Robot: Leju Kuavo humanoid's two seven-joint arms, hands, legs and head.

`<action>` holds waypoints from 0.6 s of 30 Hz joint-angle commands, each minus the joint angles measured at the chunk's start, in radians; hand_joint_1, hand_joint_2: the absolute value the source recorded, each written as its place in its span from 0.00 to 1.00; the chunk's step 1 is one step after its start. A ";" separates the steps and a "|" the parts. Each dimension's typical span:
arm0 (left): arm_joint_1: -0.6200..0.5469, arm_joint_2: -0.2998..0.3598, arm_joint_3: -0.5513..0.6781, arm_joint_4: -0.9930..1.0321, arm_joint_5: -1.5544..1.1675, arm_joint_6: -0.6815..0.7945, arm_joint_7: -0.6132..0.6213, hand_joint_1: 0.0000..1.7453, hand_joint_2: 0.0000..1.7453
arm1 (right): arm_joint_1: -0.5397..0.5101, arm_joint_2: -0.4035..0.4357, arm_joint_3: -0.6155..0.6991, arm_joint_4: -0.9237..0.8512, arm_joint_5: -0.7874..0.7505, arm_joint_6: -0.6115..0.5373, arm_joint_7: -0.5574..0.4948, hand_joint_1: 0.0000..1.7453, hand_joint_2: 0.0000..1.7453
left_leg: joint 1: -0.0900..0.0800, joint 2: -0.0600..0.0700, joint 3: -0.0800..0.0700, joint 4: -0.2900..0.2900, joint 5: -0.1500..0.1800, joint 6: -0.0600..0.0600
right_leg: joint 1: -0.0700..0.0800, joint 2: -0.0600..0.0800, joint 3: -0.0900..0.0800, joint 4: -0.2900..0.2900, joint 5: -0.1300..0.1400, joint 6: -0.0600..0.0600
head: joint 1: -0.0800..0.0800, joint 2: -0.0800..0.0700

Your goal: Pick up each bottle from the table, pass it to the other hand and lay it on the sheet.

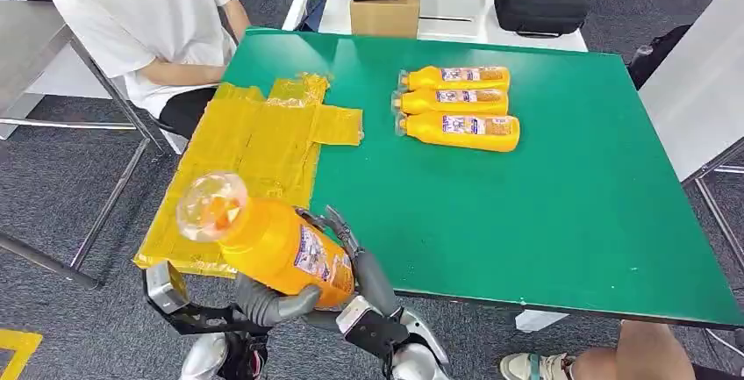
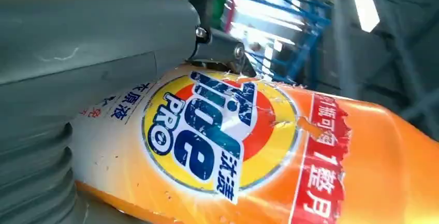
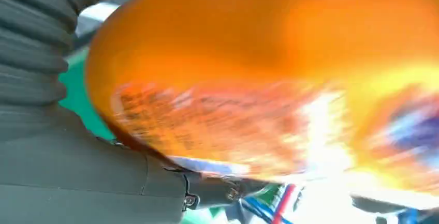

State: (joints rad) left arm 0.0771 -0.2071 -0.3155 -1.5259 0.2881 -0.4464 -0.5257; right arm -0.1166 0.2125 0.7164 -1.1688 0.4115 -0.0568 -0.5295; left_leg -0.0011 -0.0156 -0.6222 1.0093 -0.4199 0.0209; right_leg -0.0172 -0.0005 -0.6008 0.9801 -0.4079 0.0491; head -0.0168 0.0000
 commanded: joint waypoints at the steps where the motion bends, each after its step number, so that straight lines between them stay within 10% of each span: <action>1: -0.007 0.003 0.005 -0.015 0.086 -0.133 -0.034 1.00 1.00 | 0.052 -0.042 -0.013 -0.082 -0.060 0.057 -0.009 0.00 0.00 | 0.001 0.000 0.005 0.000 -0.002 -0.001 | 0.001 -0.002 0.005 -0.001 -0.002 -0.002 | -0.001 0.000; 8: -0.016 -0.004 0.121 0.004 0.089 -0.069 0.008 1.00 1.00 | 0.186 -0.095 -0.127 -0.273 -0.078 -0.010 -0.045 0.00 0.00 | 0.001 -0.001 0.006 0.000 -0.003 -0.001 | 0.002 -0.003 0.007 -0.001 -0.003 -0.002 | 0.000 0.000; 12: -0.040 0.036 0.181 0.044 -0.456 0.401 -0.034 1.00 1.00 | 0.254 -0.083 -0.252 -0.366 -0.086 -0.146 -0.089 0.00 0.00 | 0.001 -0.001 0.004 -0.001 -0.002 -0.001 | 0.001 -0.001 0.005 -0.002 -0.001 -0.002 | -0.001 0.000; 18: -0.052 0.062 0.279 0.112 -0.654 0.587 -0.034 1.00 1.00 | 0.300 -0.019 -0.420 -0.528 -0.184 -0.237 -0.135 0.00 0.00 | 0.000 0.001 0.003 -0.001 -0.002 -0.002 | 0.000 0.000 0.003 0.000 -0.001 -0.002 | 0.000 0.000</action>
State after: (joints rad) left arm 0.0716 -0.1930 -0.1663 -1.5316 -0.2566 0.0247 -0.5573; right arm 0.1238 0.1595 0.5175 -1.5062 0.2814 -0.2267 -0.6386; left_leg -0.0012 -0.0156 -0.6224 1.0093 -0.4205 0.0206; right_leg -0.0172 -0.0006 -0.6009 0.9800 -0.4077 0.0491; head -0.0172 0.0000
